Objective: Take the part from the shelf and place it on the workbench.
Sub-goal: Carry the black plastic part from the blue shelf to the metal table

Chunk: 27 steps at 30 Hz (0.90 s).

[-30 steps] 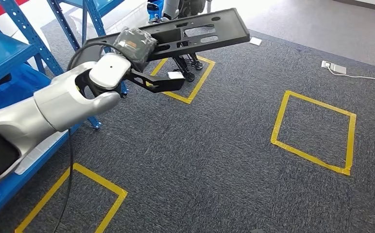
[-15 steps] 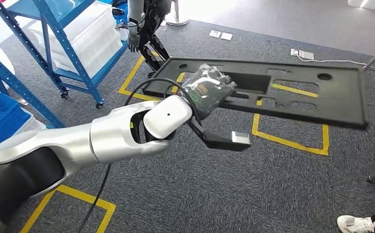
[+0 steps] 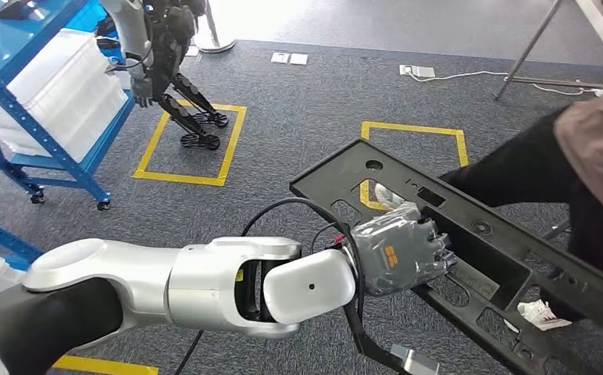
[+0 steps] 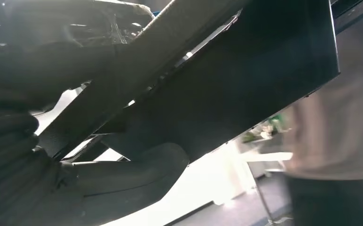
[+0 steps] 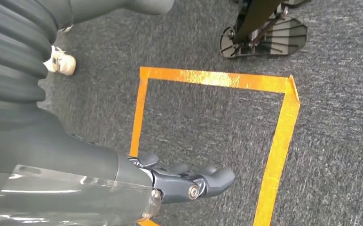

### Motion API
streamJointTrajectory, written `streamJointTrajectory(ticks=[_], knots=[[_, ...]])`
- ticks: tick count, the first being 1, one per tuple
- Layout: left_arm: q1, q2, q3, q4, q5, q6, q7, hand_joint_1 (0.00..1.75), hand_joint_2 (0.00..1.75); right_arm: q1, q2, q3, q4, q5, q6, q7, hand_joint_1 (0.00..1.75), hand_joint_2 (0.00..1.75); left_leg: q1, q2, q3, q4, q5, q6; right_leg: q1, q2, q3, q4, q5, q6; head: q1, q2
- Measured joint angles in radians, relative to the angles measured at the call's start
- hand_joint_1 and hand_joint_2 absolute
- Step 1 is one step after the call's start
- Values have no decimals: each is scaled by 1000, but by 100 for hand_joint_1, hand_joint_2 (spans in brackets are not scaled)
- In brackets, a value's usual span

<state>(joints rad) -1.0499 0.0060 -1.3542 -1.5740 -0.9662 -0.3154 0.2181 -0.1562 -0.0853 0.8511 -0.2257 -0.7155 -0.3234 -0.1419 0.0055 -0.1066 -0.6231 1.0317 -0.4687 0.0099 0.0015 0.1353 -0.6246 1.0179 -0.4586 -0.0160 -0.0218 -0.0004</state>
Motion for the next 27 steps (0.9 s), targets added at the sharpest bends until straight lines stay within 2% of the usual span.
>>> streamJointTrajectory(ticks=[1, 2, 3, 4, 5, 6, 7, 8, 9, 10, 11, 12, 13, 14, 16, 17, 18, 19, 20, 21, 22, 23, 24, 25, 26, 27], knots=[[5, 2, -4, -18, -4, -13, 2, 175, 175, -1, 1, 0, 0, 6, -6, 0, 0, 175, -1, 16, 9, -12, -2, 0, -2, 15, 0, -5, 1, 6, -2, 0], [11, 5, -7, -37, -8, -25, 4, 175, 175, -1, 3, 0, 0, 10, -12, 0, 0, 175, 0, 32, 18, -21, 0, 2, -1, 14, 1, -5, 0, 10, -2, 0], [14, 8, -9, -58, -12, -34, 5, 175, 175, -1, 4, 1, 0, 12, -18, 0, 0, 175, 2, 51, 30, -34, 1, 5, 1, -4, -4, 6, -9, 15, 2, 0], [17, 11, -11, -79, -15, -41, 6, 175, 175, -3, 6, 1, -1, 13, -23, 0, 0, 175, 4, 71, 42, -45, 3, 7, 3, -35, -18, 37, -27, 20, 8, 0], [18, 14, -14, -99, -18, -47, 5, 175, 175, -5, 8, 1, -1, 12, -26, 0, 0, 175, 4, 92, 51, -51, 1, 9, 1, -74, -43, 88, -53, 25, 14, 0], [20, 18, -17, -118, -20, -50, 4, 175, 175, -7, 10, 1, -1, 10, -29, 0, 0, 175, 3, 113, 57, -54, -2, 10, -3, -102, -77, 150, -81, 32, 19, 0], [23, 22, -20, -134, -21, -52, 3, 175, 175, -7, 11, 0, -1, 8, -32, 0, 0, 175, 3, 134, 61, -54, -7, 9, -9, -117, -109, 206, -100, 39, 21, 0], [26, 26, -23, -148, -22, -52, 1, 175, 175, -4, 12, 0, -1, 4, -33, 0, 0, 175, 3, 153, 65, -54, -13, 6, -16, -126, -129, 237, -103, 46, 22, 0], [29, 30, -24, -161, -23, -52, 0, 175, 175, 2, 12, 0, -1, 0, -35, 0, 0, 175, 4, 170, 70, -54, -18, 2, -24, -133, -131, 235, -89, 52, 24, 0], [30, 33, -24, -172, -25, -52, -2, 175, 175, 8, 13, -1, -1, -3, -35, 0, 0, 175, 6, 184, 75, -53, -24, -4, -31, -141, -112, 193, -58, 59, 25, 0], [30, 35, -24, -183, -27, -51, -4, 175, 175, 14, 13, -2, -1, -6, -36, -1, 0, 175, 8, 196, 82, -53, -30, -11, -37, -155, -78, 126, -22, 66, 26, 0], [30, 37, -24, -191, -29, -51, -6, 175, 175, 18, 14, -2, 0, -8, -36, -2, 0, 175, 8, 206, 86, -52, -37, -19, -38, -170, -44, 62, 3, 70, 29, 0], [29, 39, -24, -199, -32, -49, -8, 175, 175, 19, 15, -3, 0, -10, -36, -3, 0, 175, 7, 215, 90, -50, -43, -26, -36, -180, -18, 14, 18, 68, 30, 0], [29, 40, -24, -206, -36, -47, -9, 175, 175, 21, 17, -3, 0, -12, -36, -4, 0, 175, 6, 222, 93, -49, -48, -33, -33, -186, -5, -9, 19, 61, 29, 0], [28, 42, -24, -218, -45, -39, -9, 175, 175, 24, 18, -4, 0, -16, -37, -5, 0, 175, 8, 233, 101, -48, -55, -43, -26, -173, -4, -8, 9, 39, 22, 0], [28, 43, -24, -223, -50, -34, -10, 175, 175, 27, 17, -5, 0, -18, -37, -6, 0, 175, 12, 219, 105, -46, -61, -50, -25, -166, -2, -7, 6, 31, 17, 0], [28, 43, -23, -227, -55, -27, -10, 175, 175, 29, 17, -5, 1, -19, -38, -6, 0, 175, 17, 188, 101, -33, -74, -54, -25, -159, 1, -7, 4, 23, 14, 0], [28, 44, -22, -231, -60, -20, -11, 175, 175, 29, 16, -5, 1, -20, -39, -7, 0, 175, 19, 152, 86, 1, -96, -56, -25, -152, 4, -8, 2, 16, 9, 0], [28, 44, -22, -234, -64, -13, -12, 175, 175, 28, 14, -5, 2, -20, -39, -7, 0, 175, 19, 115, 57, 56, -124, -56, -23, -145, 6, -8, 1, 11, 3, 0], [28, 45, -22, -237, -68, -8, -13, 175, 175, 25, 14, -5, 2, -20, -40, -7, 0, 175, 17, 97, 16, 128, -153, -51, -20, -136, 7, -8, 0, 6, -3, 0], [28, 47, -22, -238, -70, -5, -14, 175, 175, 23, 13, -5, 3, -21, -40, -8, 0, 175, 13, 96, -28, 200, -175, -46, -16, -125, 8, -8, -1, 3, -9, 0], [29, 48, -23, -239, -72, -3, -14, 175, 175, 21, 13, -5, 3, -21, -40, -8, 0, 175, 10, 99, -62, 248, -180, -41, -12, -112, 9, -8, -3, 0, -13, 0], [29, 50, -23, -240, -73, -1, -15, 175, 175, 20, 13, -5, 3, -21, -40, -9, 0, 175, 6, 100, -80, 260, -165, -34, -8, -98, 12, -7, -5, -3, -16, 0], [29, 51, -23, -242, -75, 1, -15, 175, 175, 20, 13, -5, 3, -21, -40, -9, 0, 175, 3, 98, -78, 234, -132, -26, -5, -84, 15, -7, -6, -4, -19, 0], [28, 52, -22, -244, -76, 3, -16, 175, 175, 19, 12, -5, 4, -21, -41, -9, 0, 175, 0, 85, -58, 177, -88, -17, -3, -71, 19, -7, -8, -6, -21, 0], [28, 52, -22, -246, -77, 6, -16, 175, 175, 18, 13, -5, 4, -20, -41, -10, 0, 175, -2, 55, -32, 109, -49, -8, -2, -58, 22, -6, -9, -6, -23, 0]])
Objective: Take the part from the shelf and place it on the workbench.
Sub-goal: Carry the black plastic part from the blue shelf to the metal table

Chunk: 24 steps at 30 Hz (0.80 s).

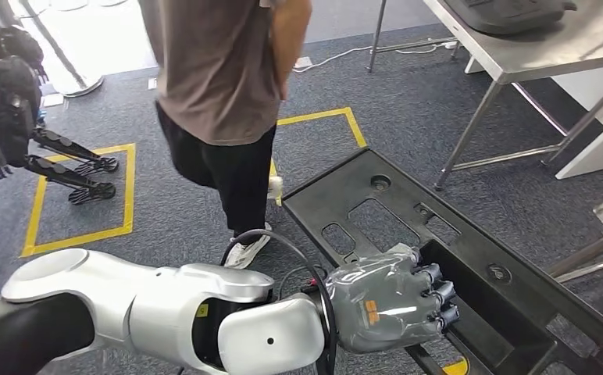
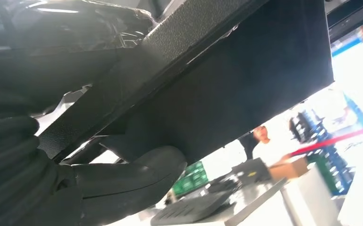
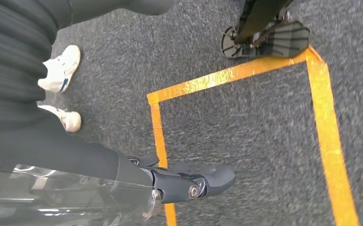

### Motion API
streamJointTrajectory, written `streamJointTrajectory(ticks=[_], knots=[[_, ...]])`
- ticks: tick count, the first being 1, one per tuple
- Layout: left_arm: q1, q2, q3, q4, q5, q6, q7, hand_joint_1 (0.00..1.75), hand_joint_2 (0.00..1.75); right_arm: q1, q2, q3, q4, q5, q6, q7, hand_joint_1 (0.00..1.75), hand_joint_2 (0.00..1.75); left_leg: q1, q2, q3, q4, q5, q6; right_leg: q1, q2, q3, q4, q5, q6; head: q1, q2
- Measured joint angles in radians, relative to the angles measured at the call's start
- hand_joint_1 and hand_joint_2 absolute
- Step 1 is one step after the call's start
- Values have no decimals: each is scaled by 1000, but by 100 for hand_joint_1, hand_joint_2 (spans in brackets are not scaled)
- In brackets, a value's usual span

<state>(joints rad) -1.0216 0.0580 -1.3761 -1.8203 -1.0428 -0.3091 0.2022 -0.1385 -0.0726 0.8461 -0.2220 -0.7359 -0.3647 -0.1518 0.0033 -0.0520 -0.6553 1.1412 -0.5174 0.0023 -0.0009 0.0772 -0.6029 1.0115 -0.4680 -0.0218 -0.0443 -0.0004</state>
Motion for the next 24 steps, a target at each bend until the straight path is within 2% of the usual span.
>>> streamJointTrajectory(ticks=[1, 2, 3, 5, 6, 7, 9, 10, 11, 12, 13, 14, 16, 17, 18, 20, 21, 22, 23, 24], knots=[[-1, 0, 0, -2, -1, 4, -1, 175, 175, -2, 0, 0, 0, 0, -1, 0, 0, 175, 0, -27, 25, -60, 27, 7, 0, 13, 1, 1, -2, 2, 0, 0], [-1, 1, 1, -3, -2, 7, -2, 175, 175, -4, 1, 0, 0, 0, -2, -1, 0, 175, -1, -47, 42, -100, 40, 11, -2, 25, 0, 1, -2, 5, -1, 0], [-2, 1, 1, -3, -2, 10, -4, 175, 175, -5, 2, 0, 0, 0, -3, -1, 0, 175, -1, -56, 52, -119, 40, 13, -5, 39, -2, -1, -2, 10, -1, 0], [-3, 1, 3, -5, -2, 12, -8, 175, 175, -5, 0, 0, 0, 0, -5, -1, 0, 175, -1, -27, 65, -134, 39, 14, -9, 65, -3, -6, -1, 22, -6, 0], [-3, 1, 4, -5, -1, 13, -10, 175, 175, -5, 0, 0, 0, -1, -6, -1, 0, 175, 1, -12, 73, -143, 41, 16, -7, 58, -5, -3, -5, 28, -5, 0], [-4, 0, 4, -6, -1, 13, -12, 175, 175, -6, 0, 0, 0, -3, -7, -2, 0, 175, 4, 6, 81, -153, 43, 17, -4, 35, -14, 17, -19, 33, 0, 0], [-6, 0, 5, -6, 2, 14, -15, 175, 175, -10, 1, 0, -1, -6, -9, -3, 0, 175, 4, 44, 92, -163, 42, 20, -1, -34, -63, 116, -74, 45, 16, 0], [-6, 1, 4, -6, 5, 14, -16, 175, 175, -12, 0, 0, -1, -7, -10, -4, 0, 175, 3, 64, 94, -163, 39, 21, -4, -55, -97, 182, -103, 51, 24, 0], [-6, 2, 4, -6, 7, 14, -18, 175, 175, -12, 1, 0, -1, -8, -10, -4, 0, 175, 2, 82, 96, -163, 35, 20, -7, -66, -123, 232, -119, 56, 28, 0], [-6, 4, 3, -6, 10, 14, -20, 175, 175, -10, 1, 0, 0, -9, -10, -4, 0, 175, 2, 97, 99, -163, 32, 18, -10, -72, -135, 253, -118, 60, 32, 0], [-6, 4, 3, -6, 13, 14, -23, 175, 175, -6, 1, 0, 0, -9, -11, -4, 0, 175, 2, 111, 102, -163, 28, 16, -13, -77, -127, 236, -97, 63, 36, 0], [-7, 5, 3, -6, 16, 14, -26, 175, 175, -3, 1, 0, 0, -9, -11, -4, 0, 175, 2, 124, 107, -163, 23, 13, -15, -86, -99, 181, -61, 64, 40, 0], [-9, 5, 2, -6, 22, 13, -29, 175, 175, -1, 0, -1, 0, -10, -12, -4, 0, 175, -1, 144, 118, -161, 13, 3, -14, -123, -27, 43, -2, 61, 47, 0], [-10, 5, 2, -6, 23, 14, -29, 175, 175, -2, 0, -1, 0, -10, -12, -4, 0, 175, -3, 152, 121, -160, 9, -2, -11, -136, -5, 0, 11, 56, 48, 0], [-12, 5, 2, -6, 24, 14, -29, 175, 175, -2, 0, -1, 0, -10, -12, -4, 0, 175, -6, 159, 123, -160, 5, -6, -7, -143, 5, -18, 11, 50, 48, 0], [-13, 4, 3, -6, 26, 15, -29, 175, 175, -1, 0, -2, 0, -10, -12, -4, 0, 175, -6, 172, 128, -159, -2, -16, -4, -126, 5, -19, 6, 35, 43, 0], [-13, 4, 3, -6, 27, 15, -29, 175, 175, -1, 1, -2, 0, -10, -12, -4, 0, 175, -3, 159, 131, -155, -9, -22, -5, -118, 8, -20, 5, 30, 42, 0], [-14, 4, 4, -6, 28, 16, -29, 175, 175, -1, 1, -2, 0, -9, -12, -4, 0, 175, 0, 130, 125, -135, -25, -27, -7, -109, 11, -21, 5, 25, 40, 0], [-15, 4, 4, -6, 29, 18, -29, 175, 175, -3, 1, -3, 0, -9, -13, -4, 0, 175, 3, 96, 107, -95, -49, -31, -9, -100, 14, -23, 6, 20, 35, 0], [-14, 5, 4, -6, 30, 19, -30, 175, 175, -6, 0, -4, 0, -9, -13, -4, 0, 175, 5, 62, 76, -31, -80, -32, -9, -90, 15, -24, 5, 16, 29, 0]])
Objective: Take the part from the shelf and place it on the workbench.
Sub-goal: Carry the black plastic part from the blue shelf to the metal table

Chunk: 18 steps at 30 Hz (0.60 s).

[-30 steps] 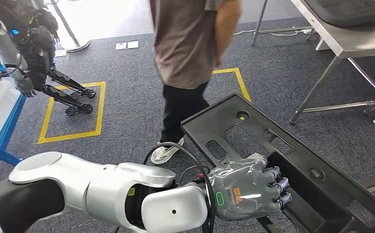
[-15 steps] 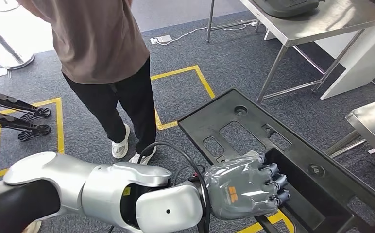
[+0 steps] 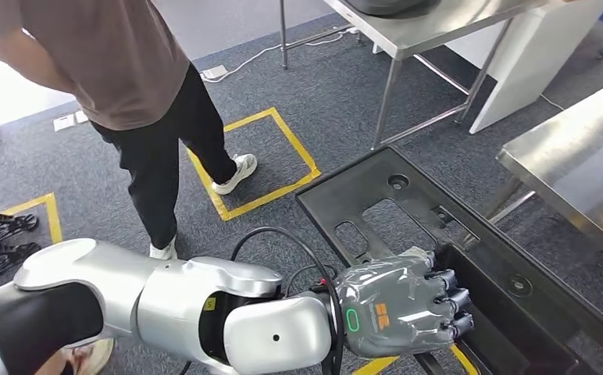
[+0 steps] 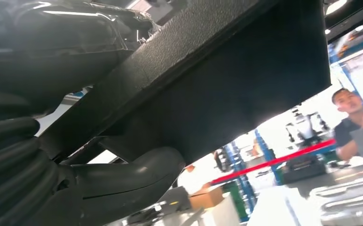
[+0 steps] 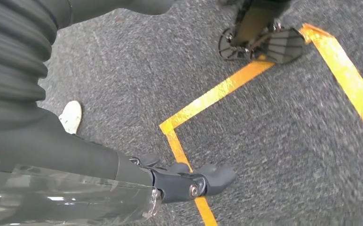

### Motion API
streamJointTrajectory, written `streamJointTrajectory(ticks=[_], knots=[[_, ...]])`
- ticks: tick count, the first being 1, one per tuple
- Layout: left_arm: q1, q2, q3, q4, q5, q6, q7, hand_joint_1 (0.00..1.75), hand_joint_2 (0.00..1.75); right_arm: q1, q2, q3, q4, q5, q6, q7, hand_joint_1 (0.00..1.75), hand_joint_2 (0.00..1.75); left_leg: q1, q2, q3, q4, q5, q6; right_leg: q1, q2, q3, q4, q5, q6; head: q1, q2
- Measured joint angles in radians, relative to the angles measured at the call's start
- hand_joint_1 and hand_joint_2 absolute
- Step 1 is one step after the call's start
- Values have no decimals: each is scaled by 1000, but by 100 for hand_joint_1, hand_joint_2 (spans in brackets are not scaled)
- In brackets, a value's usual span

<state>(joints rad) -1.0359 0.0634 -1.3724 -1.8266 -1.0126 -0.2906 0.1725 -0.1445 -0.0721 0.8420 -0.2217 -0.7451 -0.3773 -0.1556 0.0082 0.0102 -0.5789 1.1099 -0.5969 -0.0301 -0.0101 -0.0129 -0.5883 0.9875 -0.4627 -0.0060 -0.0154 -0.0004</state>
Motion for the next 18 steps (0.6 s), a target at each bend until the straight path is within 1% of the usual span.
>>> streamJointTrajectory(ticks=[1, 2, 3, 4, 5, 6, 7, 8, 9, 10, 11, 12, 13, 14, 15, 16, 17, 18], knots=[[1, 1, -1, 0, 1, 1, -1, 175, 175, -3, 0, -1, 0, 0, 0, 0, 0, 175, 0, -16, -41, 75, -30, 0, 1, 11, 0, 0, -1, -3, -6, 0], [2, 2, -2, 0, 2, 1, -1, 175, 175, -4, 0, -2, 0, 0, 0, 0, 0, 175, 0, -18, -79, 138, -48, 1, 2, 24, 1, 1, -2, -6, -11, 0], [3, 3, -3, 0, 3, 1, -2, 175, 175, -4, 0, -2, 0, 0, 0, 0, 0, 175, 0, -17, -106, 173, -48, 3, 4, 37, 1, 2, -3, -7, -13, 0], [3, 3, -4, 0, 3, 1, -2, 175, 175, -3, 0, -2, 0, 0, 0, 0, 0, 175, 0, -17, -113, 167, -26, 6, 6, 50, 2, 4, -5, -7, -14, 0], [2, 3, -4, 0, 4, 2, -2, 175, 175, -3, 0, -2, 0, 0, 0, 0, 0, 175, 0, -23, -100, 123, 14, 11, 6, 64, 4, 5, -7, -7, -15, 0], [2, 3, -4, 0, 4, 2, -2, 175, 175, -3, 0, -2, 0, 0, 0, 0, 0, 175, 0, -42, -76, 54, 60, 18, 6, 77, 6, 7, -9, -6, -16, 0], [2, 3, -4, 1, 4, 3, -2, 175, 175, -4, 0, -2, 0, 0, 0, 0, 0, 175, 2, -69, -50, -9, 93, 24, 6, 90, 5, 9, -11, -4, -15, 0], [1, 4, -4, 1, 4, 4, -2, 175, 175, -4, 1, -3, 0, 0, 0, 0, 0, 175, 2, -92, -28, -60, 112, 29, 4, 101, 4, 11, -13, 0, -15, 0], [1, 3, -4, 1, 4, 5, -2, 175, 175, -5, 2, -3, 0, 0, 0, 0, 0, 175, 2, -107, -16, -86, 116, 31, 1, 112, 1, 13, -14, 5, -15, 0], [0, 3, -4, 1, 4, 7, -2, 175, 175, -5, 3, -3, 0, 0, 0, 0, 0, 175, 1, -107, -11, -93, 111, 32, -3, 123, -3, 12, -13, 12, -14, 0], [0, 3, -4, 1, 4, 9, -2, 175, 175, -5, 3, -3, 0, 0, 0, 0, 0, 175, 0, -94, -6, -101, 110, 33, -5, 135, -5, 11, -12, 19, -15, 0], [0, 3, -3, 1, 5, 12, -2, 175, 175, -3, 4, -3, 0, -1, 0, 0, 0, 175, 1, -81, -2, -106, 111, 36, -6, 132, -6, 11, -14, 25, -15, 0], [0, 2, -3, 1, 5, 15, -2, 175, 175, -3, 4, -3, 0, -2, -1, 0, 0, 175, 2, -66, 4, -113, 111, 40, -4, 115, -11, 22, -22, 30, -11, 0], [0, 2, -3, 1, 6, 17, -2, 175, 175, -3, 4, -3, -1, -5, -1, 0, 0, 175, 4, -49, 10, -119, 112, 44, -2, 88, -26, 52, -41, 36, -5, 0], [1, 2, -3, 1, 7, 19, -3, 175, 175, -4, 5, -3, -1, -7, -2, 0, 0, 175, 4, -32, 14, -123, 112, 47, -2, 56, -50, 102, -67, 39, 2, 0], [3, 3, -4, 1, 9, 21, -3, 175, 175, -6, 5, -4, -1, -10, -2, 0, 0, 175, 3, -15, 17, -124, 109, 49, -2, 34, -84, 167, -97, 44, 10, 0], [7, 4, -5, 1, 12, 21, -4, 175, 175, -6, 5, -4, -1, -12, -2, 0, 0, 175, 2, 2, 18, -123, 107, 49, -4, 25, -117, 229, -120, 48, 15, 0], [11, 4, -6, 1, 15, 22, -6, 175, 175, -4, 5, -4, -1, -15, -3, 0, 0, 175, 2, 18, 20, -123, 104, 49, -6, 20, -138, 269, -128, 51, 18, 0]])
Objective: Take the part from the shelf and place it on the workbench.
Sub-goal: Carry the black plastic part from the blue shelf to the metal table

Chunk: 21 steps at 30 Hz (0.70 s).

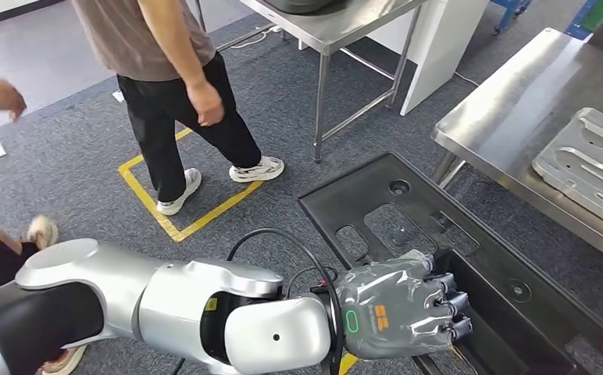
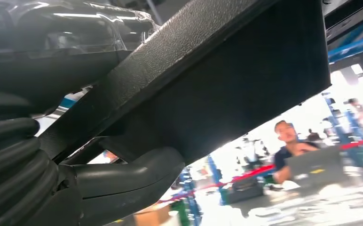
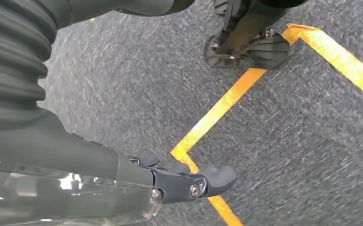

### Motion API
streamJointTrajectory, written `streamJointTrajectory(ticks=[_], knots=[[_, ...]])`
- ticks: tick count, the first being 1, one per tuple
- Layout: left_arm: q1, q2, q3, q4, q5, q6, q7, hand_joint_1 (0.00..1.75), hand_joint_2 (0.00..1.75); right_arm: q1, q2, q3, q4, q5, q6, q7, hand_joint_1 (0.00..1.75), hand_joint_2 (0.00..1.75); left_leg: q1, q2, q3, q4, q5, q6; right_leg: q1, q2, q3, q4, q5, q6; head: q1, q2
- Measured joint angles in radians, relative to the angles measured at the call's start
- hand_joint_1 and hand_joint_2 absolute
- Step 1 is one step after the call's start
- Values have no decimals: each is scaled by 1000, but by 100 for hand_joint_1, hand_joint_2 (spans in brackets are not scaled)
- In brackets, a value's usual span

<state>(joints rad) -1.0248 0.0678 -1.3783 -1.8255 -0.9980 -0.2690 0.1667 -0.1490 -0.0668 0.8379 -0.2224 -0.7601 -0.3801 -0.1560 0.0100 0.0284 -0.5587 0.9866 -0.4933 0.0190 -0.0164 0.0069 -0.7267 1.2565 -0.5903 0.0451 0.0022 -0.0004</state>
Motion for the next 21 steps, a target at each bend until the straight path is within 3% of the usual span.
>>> streamJointTrajectory(ticks=[1, 2, 4, 5, 7, 9, 11, 13, 15, 16, 18, 20, 21], knots=[[4, 0, 0, 0, 3, 0, -2, 175, 175, 3, 0, 0, 0, -3, 0, 0, 0, 175, 0, 14, 2, 0, -3, -1, -2, -4, -3, 4, 11, 2, 1, 0], [7, 1, -1, 0, 4, 1, -3, 175, 175, 8, -1, -1, 0, -5, -1, 0, 0, 175, 0, 27, 6, 0, -7, -4, -3, -9, 13, -31, 39, 3, 3, 0], [9, 1, -1, 0, 6, 3, -7, 175, 175, 13, -4, -4, 0, -8, -2, 0, 0, 175, -3, 48, 15, 1, -15, -11, 0, -39, 84, -166, 105, 2, 7, 0], [9, 1, -1, 0, 7, 3, -8, 175, 175, 13, -5, -5, 1, -9, -2, 0, 0, 175, -5, 57, 18, 2, -19, -16, 3, -53, 112, -220, 123, -3, 8, 0], [10, 1, -2, 0, 10, 3, -9, 175, 175, 13, -6, -7, 1, -11, -2, 0, 0, 175, -11, 73, 24, 2, -26, -26, 9, -63, 134, -262, 126, -16, 7, 0], [10, 0, -1, 0, 14, 3, -10, 175, 175, 18, -7, -8, 1, -12, -2, 0, 0, 175, -9, 83, 30, 3, -34, -36, 8, -43, 134, -263, 125, -29, 2, 0], [10, -1, -2, 0, 17, 3, -10, 175, 175, 21, -8, -12, 1, -12, -3, 0, 0, 175, -4, 34, 20, 40, -65, -45, 4, -26, 138, -266, 125, -41, -4, 0], [13, 0, -2, 1, 20, 5, -11, 175, 175, 18, -10, -15, 1, -12, -3, 0, 0, 175, -1, -26, -36, 157, -125, -49, 3, -7, 140, -267, 125, -49, -16, 0], [17, 1, -3, 3, 22, 8, -11, 175, 175, 16, -11, -16, 1, -12, -3, 0, 0, 175, -1, -34, -106, 279, -163, -49, 5, 16, 140, -267, 124, -52, -27, 0], [19, 1, -3, 4, 23, 10, -11, 175, 175, 17, -11, -17, 1, -12, -3, 0, 0, 175, -2, -34, -124, 297, -154, -47, 7, 29, 141, -266, 123, -53, -31, 0], [20, 1, -3, 5, 25, 12, -11, 175, 175, 17, -11, -17, 1, -12, -3, 0, 0, 175, -2, -49, -104, 219, -81, -37, 8, 56, 144, -264, 120, -53, -34, 0], [21, 1, -2, 5, 26, 12, -11, 175, 175, 16, -11, -17, 1, -12, -3, 0, 0, 175, 2, -109, -55, 95, -12, -24, 6, 81, 144, -260, 116, -48, -34, 0], [21, 1, -2, 5, 26, 12, -11, 175, 175, 15, -11, -17, 1, -12, -3, 0, 0, 175, 3, -132, -38, 55, 0, -20, 4, 93, 140, -258, 116, -43, -34, 0]])
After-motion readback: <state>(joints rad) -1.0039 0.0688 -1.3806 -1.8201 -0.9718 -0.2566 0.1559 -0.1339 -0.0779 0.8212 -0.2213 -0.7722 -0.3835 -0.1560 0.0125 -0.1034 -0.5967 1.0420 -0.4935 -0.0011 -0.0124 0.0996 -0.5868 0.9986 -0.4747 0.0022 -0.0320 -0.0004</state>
